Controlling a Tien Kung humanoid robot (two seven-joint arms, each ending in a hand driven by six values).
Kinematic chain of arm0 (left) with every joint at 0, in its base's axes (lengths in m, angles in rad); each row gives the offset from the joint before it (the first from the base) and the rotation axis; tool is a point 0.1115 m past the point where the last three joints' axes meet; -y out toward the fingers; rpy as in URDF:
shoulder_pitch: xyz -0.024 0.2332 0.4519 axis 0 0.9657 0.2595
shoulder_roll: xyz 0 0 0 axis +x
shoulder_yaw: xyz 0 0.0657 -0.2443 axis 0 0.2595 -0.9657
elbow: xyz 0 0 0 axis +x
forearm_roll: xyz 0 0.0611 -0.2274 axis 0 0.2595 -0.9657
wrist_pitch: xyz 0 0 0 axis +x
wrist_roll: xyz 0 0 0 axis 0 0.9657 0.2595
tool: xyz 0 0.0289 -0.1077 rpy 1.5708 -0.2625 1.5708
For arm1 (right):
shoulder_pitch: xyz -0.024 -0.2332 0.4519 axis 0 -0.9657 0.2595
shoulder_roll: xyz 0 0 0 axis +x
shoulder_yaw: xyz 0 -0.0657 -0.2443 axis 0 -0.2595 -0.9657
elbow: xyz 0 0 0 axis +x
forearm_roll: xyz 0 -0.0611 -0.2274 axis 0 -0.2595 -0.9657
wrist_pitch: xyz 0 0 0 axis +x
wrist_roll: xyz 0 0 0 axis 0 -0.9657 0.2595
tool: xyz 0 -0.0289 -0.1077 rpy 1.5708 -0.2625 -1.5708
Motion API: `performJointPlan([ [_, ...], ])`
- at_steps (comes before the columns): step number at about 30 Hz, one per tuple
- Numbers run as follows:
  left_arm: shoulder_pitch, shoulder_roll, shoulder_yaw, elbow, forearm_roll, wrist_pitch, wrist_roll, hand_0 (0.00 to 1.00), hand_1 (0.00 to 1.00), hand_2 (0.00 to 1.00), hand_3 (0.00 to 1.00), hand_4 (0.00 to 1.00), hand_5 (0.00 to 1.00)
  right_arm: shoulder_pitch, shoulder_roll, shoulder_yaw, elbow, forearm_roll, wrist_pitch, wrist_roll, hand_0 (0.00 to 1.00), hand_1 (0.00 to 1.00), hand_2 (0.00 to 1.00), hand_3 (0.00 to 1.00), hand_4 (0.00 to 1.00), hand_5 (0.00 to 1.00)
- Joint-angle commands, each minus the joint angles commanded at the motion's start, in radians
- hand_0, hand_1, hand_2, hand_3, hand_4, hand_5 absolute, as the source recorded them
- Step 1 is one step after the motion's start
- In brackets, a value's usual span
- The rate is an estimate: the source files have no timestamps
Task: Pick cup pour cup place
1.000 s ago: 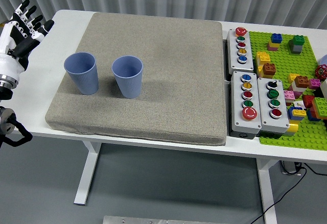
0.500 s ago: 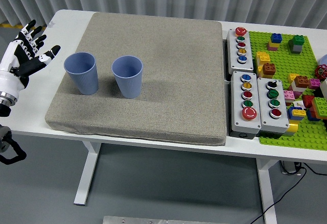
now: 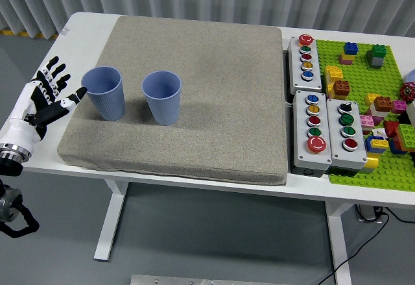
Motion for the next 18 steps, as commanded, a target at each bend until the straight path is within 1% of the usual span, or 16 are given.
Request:
performJointPlan([
  [3,0.001,-0.008,0.013,0.011,0.002,0.006,-0.002,0.956,0.918,0.998,0.998,0.923,0.289,0.0,0.001,-0.002,0.0,0.002,0.0,0.0,0.696,0.698,0.629,0.617,0.183,0.334],
  [5,-0.005,-0.018,0.017,0.029,-0.003,0.018,-0.01,0.956,0.918,0.998,0.998,0.923,0.289,0.0,0.002,-0.006,0.0,0.005,0.0,-0.001,0.696,0.698,0.629,0.617,0.183,0.334],
  [6,-0.007,-0.02,0.017,0.034,-0.003,0.021,-0.011,0.954,0.915,0.998,0.998,0.911,0.269,0.0,0.002,-0.007,0.0,0.006,0.0,-0.001,0.696,0.698,0.628,0.617,0.181,0.336],
  [11,-0.014,-0.033,0.024,0.064,0.001,0.026,-0.014,0.954,0.915,0.998,0.998,0.911,0.269,0.0,0.004,-0.013,0.0,0.012,0.0,-0.001,0.696,0.698,0.628,0.617,0.181,0.336],
  [14,-0.014,-0.039,0.03,0.074,0.001,0.029,-0.015,0.955,0.914,0.998,0.998,0.914,0.279,0.001,0.004,-0.016,0.0,0.016,-0.001,-0.001,0.696,0.697,0.629,0.617,0.18,0.335],
  [17,-0.016,-0.045,0.04,0.081,0.028,0.033,-0.012,0.955,0.914,0.998,0.998,0.914,0.279,0.002,0.004,-0.019,0.0,0.018,-0.001,-0.001,0.696,0.697,0.629,0.617,0.18,0.335],
  [18,-0.016,-0.045,0.042,0.081,0.034,0.032,-0.01,0.955,0.917,0.998,0.998,0.929,0.309,0.002,0.004,-0.019,0.0,0.018,-0.001,-0.001,0.696,0.697,0.629,0.617,0.179,0.335],
])
